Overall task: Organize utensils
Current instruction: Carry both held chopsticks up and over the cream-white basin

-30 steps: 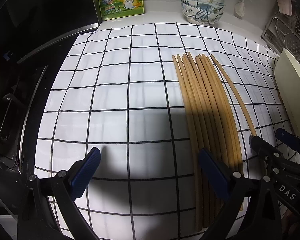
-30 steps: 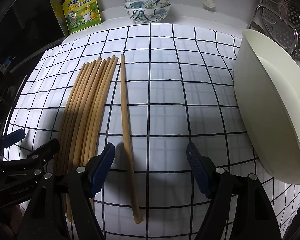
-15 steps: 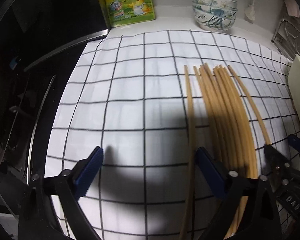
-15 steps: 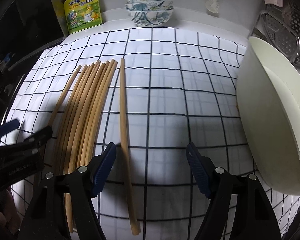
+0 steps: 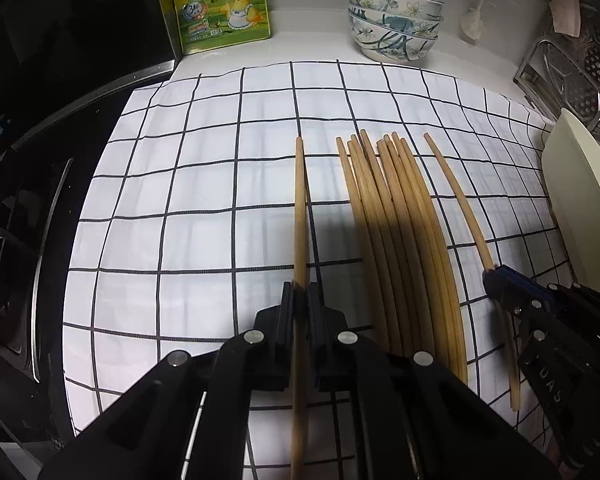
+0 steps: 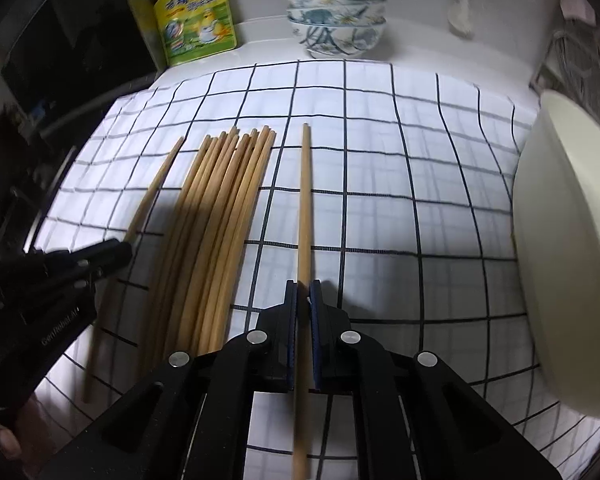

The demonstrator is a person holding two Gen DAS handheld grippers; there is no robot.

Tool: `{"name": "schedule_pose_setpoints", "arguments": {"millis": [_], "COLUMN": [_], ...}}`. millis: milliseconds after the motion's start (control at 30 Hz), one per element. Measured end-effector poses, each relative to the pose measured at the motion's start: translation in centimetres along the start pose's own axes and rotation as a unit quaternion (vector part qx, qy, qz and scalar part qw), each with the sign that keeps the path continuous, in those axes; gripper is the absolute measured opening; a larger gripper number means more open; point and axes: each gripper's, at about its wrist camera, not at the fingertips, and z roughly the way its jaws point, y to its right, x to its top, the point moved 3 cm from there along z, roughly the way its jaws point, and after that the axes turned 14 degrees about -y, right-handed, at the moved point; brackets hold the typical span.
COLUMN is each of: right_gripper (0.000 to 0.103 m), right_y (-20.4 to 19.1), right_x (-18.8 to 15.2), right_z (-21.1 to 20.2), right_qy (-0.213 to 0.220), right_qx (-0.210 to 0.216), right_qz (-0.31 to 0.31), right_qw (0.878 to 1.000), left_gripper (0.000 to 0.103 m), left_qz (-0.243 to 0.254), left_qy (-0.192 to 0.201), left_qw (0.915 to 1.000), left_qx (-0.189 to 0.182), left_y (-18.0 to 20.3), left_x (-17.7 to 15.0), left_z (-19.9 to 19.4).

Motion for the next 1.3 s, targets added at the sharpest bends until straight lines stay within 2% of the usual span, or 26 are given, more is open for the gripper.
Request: {"name": "schedule_pose_setpoints", "arguments": {"millis": [233,433,600,800,967,1033,1300], "right_gripper": [0.006,0.006,0.006,0.006,0.006,0.006,0.006], "right_y": [0.1,1.4,5.0,12.4,18.7,21.1,26.0], "right_x": [0.1,-0.3,-0.6,-1.7,-2.5,-2.6,-2.2], "right_z": [-2.6,-7.3,-10.9,-13.8,-14.8,-14.7,-13.0], "right_qy": [0.017,0.05,0.07,0.079,0.077,0.074,0.056], "right_qx": [0.022,0.044,0.039,0.014,-0.006,-0.008,-0.003], "right_qz": [0.008,0.007,0.011,0.033,0.05,0.059,0.066], "right_qw": [1.0,0.998,0.997,0.996,0.996,0.996,0.996], "left_gripper": [0.007,0.007,0.007,0.007,0.007,0.007,0.007], "left_qz": [-0.001,0.011,0.026,0.049,0.061,0.072,0.076], "left_qy": [0.002,0.03,0.061,0.088,0.084,0.083,0.067], "left_qw": [1.0,0.9994,0.9972,0.9923,0.9892,0.9884,0.9898], "left_qx": [-0.003,-0.015,-0.036,-0.073,-0.104,-0.105,-0.101], "left_y": [-0.4,2.0,6.8,14.9,21.9,23.9,30.1], "left_x": [-0.6,-0.4,0.5,2.2,3.8,4.1,5.5], "left_z": [-2.5,-6.8,-10.0,-12.1,-12.1,-12.1,-9.7]}}
